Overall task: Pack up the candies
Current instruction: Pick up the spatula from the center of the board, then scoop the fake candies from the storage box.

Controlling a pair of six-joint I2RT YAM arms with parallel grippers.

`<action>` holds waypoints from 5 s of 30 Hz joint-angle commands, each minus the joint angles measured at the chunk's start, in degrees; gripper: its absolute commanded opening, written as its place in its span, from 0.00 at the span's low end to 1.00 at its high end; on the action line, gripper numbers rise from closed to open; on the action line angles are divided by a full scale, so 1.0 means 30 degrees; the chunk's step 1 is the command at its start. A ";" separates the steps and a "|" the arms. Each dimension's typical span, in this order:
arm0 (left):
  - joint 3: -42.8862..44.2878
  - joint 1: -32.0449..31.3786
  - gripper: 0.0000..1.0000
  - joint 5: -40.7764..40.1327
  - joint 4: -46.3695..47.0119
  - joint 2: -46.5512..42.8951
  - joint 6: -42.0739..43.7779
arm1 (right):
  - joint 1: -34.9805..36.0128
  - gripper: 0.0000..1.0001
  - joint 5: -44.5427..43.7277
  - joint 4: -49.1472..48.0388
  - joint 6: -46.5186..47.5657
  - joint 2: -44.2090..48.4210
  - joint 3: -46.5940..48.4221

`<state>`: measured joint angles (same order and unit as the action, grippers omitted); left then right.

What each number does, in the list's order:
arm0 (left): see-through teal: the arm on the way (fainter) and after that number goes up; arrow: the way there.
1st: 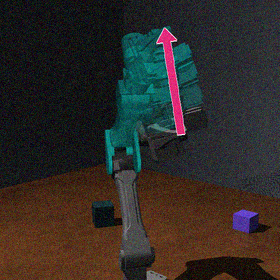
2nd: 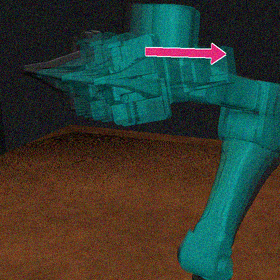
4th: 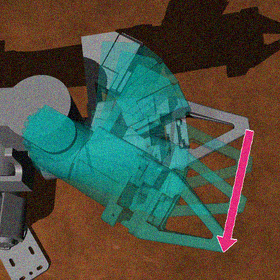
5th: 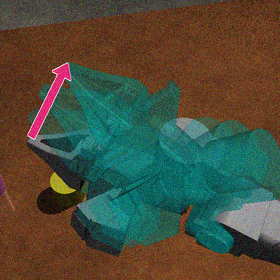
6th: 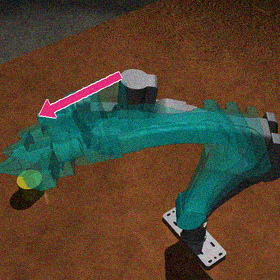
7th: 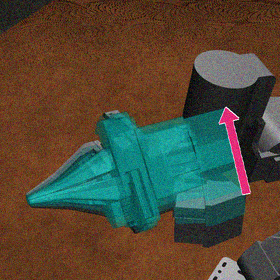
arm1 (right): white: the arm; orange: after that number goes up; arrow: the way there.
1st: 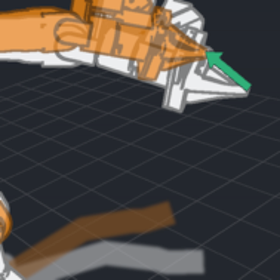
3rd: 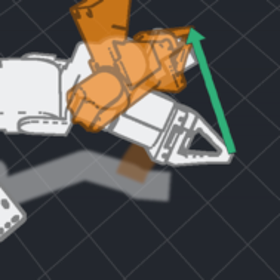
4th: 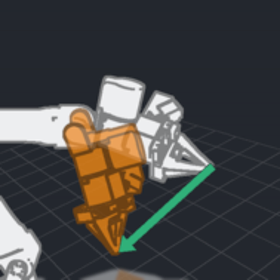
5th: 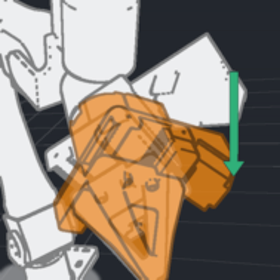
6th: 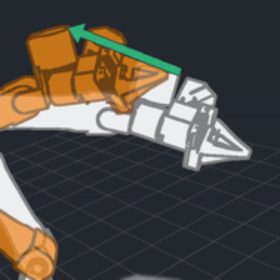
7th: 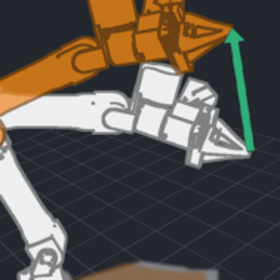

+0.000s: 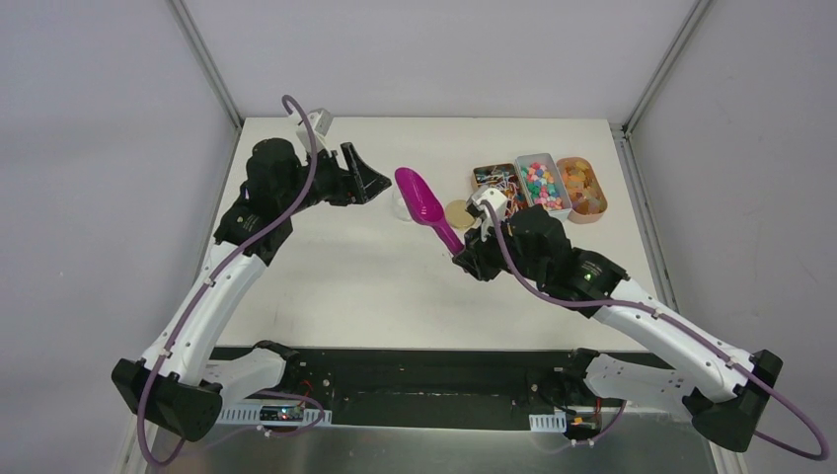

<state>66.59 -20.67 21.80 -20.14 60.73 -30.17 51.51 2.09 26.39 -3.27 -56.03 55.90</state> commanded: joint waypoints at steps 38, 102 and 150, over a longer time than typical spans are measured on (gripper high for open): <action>-0.2208 0.1111 0.04 0.5742 0.1863 0.3416 -0.2646 | 0.0675 0.06 0.1138 0.1753 0.2422 -0.1193 0.1749; -0.7933 0.4277 0.83 0.9529 0.9208 0.0448 -1.0168 | 0.0642 0.00 -0.1955 -0.5800 0.0719 0.2714 -0.1457; -0.5790 0.1264 0.99 -0.3129 -0.0636 -0.1786 0.5355 | -1.4873 0.00 -0.4046 1.2382 0.4443 -1.2790 1.5092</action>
<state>48.95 -16.21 13.52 -22.17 56.38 -15.42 6.74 -13.17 62.00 9.39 -92.97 98.24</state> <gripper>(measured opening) 0.991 0.297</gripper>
